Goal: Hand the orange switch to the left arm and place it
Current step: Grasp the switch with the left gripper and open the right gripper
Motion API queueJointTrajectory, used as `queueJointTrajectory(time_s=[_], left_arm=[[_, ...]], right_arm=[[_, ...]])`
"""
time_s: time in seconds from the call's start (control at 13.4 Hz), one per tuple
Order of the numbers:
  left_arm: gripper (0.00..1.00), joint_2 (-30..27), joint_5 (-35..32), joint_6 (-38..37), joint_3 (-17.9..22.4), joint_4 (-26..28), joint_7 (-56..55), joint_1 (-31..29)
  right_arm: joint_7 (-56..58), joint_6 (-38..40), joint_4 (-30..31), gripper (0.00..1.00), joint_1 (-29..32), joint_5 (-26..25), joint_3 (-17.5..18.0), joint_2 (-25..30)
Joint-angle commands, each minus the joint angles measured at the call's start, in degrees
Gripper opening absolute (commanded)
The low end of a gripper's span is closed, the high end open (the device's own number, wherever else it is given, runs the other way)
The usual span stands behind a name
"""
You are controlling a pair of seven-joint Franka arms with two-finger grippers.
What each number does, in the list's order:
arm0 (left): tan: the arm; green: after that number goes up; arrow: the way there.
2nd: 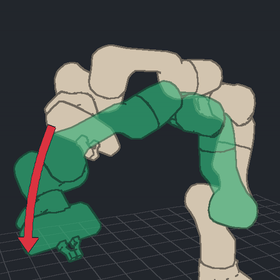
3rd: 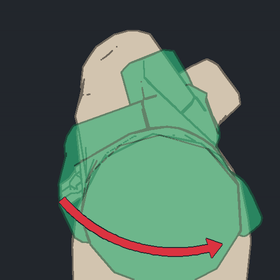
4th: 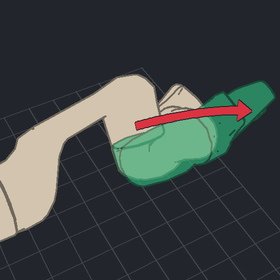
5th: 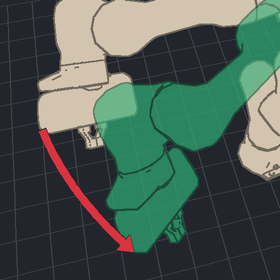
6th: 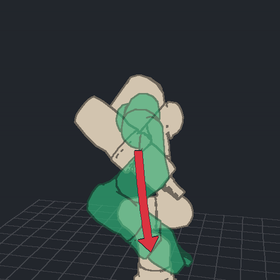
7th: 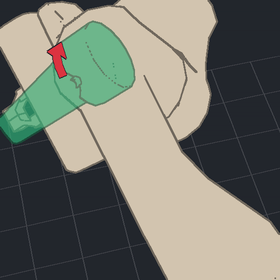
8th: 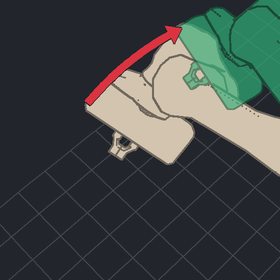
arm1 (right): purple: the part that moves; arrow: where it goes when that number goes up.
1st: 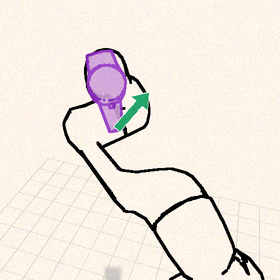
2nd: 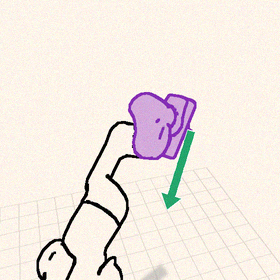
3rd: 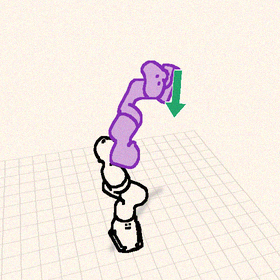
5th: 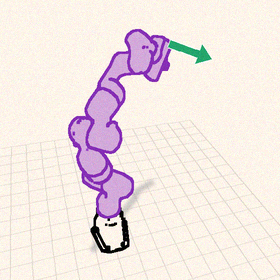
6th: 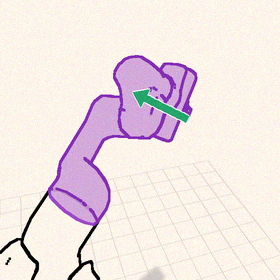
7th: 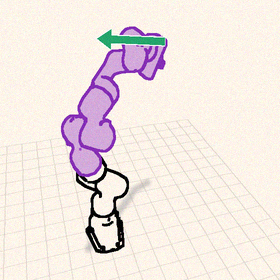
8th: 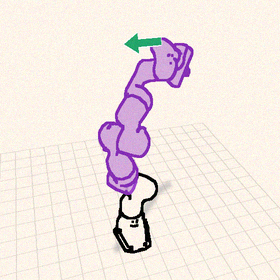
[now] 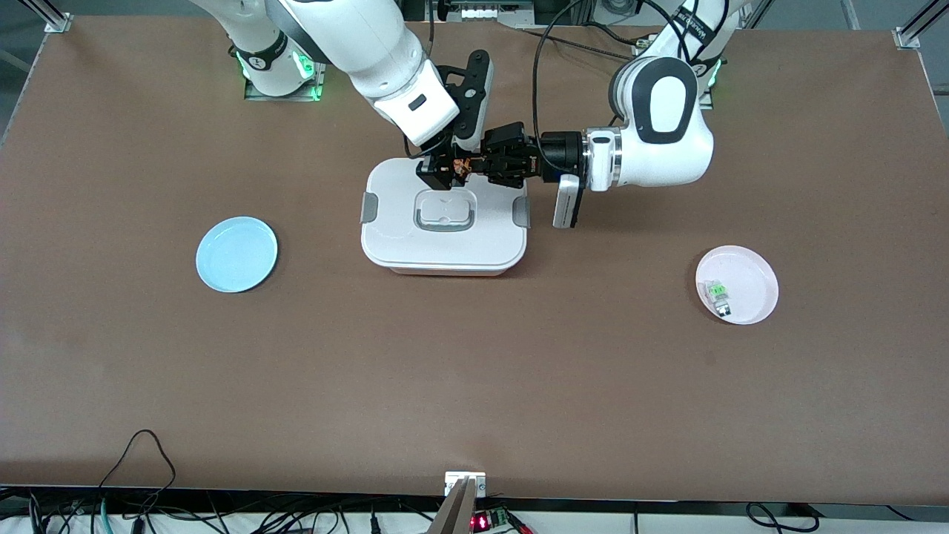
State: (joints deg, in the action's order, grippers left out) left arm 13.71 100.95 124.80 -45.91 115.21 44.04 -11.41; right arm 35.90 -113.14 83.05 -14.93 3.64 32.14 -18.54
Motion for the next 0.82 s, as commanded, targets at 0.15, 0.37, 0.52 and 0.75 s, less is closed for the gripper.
queueJointTrajectory(time_s=[0.15, 0.37, 0.52, 0.75], left_arm=[[0.0, -1.4, 1.6, -0.1, -1.0, 0.1, 0.2, -0.9], [0.0, -1.3, 1.6, -0.1, -1.0, 0.0, 0.2, -0.8], [0.0, -1.3, 1.6, -0.1, -1.0, 0.0, 0.1, -0.9], [0.0, -1.3, 1.4, -0.1, -0.8, -0.1, -0.2, -1.0]], right_arm=[[-3.1, 1.1, -0.8, 1.0, -0.6, -0.4, 0.3, -0.8], [-4.1, 1.2, -0.8, 1.0, -0.7, -0.5, 0.3, -0.7], [-4.6, 2.8, -1.0, 1.0, -0.6, -0.2, 0.3, -0.5], [-4.7, 6.1, -1.9, 1.0, -0.1, 0.1, 0.0, 0.1]])
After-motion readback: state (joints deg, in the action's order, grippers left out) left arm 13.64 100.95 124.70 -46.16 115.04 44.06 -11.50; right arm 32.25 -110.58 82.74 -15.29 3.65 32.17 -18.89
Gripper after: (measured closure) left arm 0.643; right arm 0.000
